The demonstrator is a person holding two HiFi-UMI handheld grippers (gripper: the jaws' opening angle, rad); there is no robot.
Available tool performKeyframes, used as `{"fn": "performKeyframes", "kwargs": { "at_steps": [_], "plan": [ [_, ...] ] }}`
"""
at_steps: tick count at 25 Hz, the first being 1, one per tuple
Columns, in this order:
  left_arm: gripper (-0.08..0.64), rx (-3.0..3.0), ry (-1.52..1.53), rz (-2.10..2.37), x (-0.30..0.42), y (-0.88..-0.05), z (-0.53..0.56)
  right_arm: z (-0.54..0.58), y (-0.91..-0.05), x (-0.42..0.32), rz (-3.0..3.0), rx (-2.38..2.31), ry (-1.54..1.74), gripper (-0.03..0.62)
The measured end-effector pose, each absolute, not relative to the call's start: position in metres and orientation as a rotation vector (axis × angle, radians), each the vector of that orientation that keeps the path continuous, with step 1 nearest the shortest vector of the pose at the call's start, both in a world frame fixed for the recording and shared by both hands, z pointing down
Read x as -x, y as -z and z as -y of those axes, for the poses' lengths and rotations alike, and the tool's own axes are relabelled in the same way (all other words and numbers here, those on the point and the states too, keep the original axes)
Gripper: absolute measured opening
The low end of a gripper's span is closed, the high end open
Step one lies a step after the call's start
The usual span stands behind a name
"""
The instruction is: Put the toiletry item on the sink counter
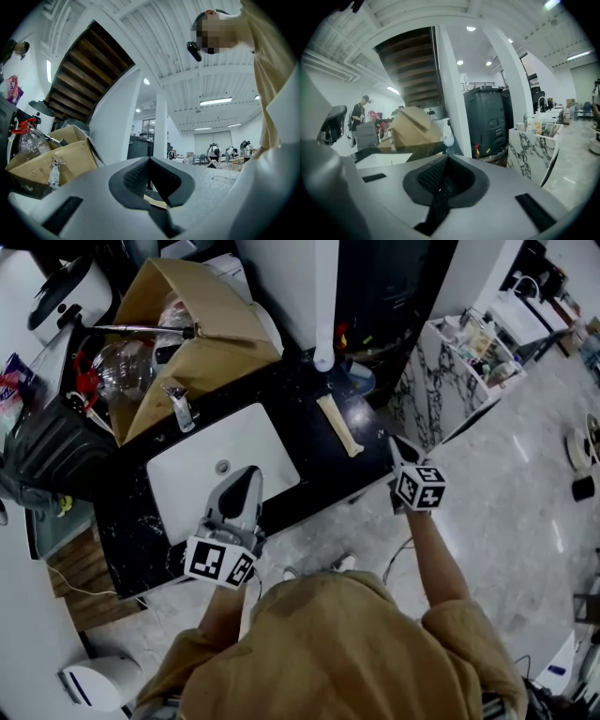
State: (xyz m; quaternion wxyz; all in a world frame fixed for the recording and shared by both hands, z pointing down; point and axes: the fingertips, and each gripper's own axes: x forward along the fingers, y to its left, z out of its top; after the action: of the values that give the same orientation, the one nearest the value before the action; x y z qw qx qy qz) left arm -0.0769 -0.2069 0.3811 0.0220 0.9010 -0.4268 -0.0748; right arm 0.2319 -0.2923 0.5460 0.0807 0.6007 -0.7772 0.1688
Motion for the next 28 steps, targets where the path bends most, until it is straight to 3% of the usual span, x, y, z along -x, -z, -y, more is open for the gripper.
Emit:
{"fn": "performKeyframes", "kwargs": {
  "at_steps": [14, 28],
  "plan": [
    [0.003, -2.828, 0.261, 1.399, 0.091, -0.354, 0.216, 0.260, -0.359, -0.206, 2.698, -1.793, 0.023, 0.003],
    [0.003, -2.787, 0.269, 1.550, 0.128, -0.343, 0.220, 0.202, -0.314, -0.203, 2.679, -1.758, 0.337, 0.003]
  ]
}}
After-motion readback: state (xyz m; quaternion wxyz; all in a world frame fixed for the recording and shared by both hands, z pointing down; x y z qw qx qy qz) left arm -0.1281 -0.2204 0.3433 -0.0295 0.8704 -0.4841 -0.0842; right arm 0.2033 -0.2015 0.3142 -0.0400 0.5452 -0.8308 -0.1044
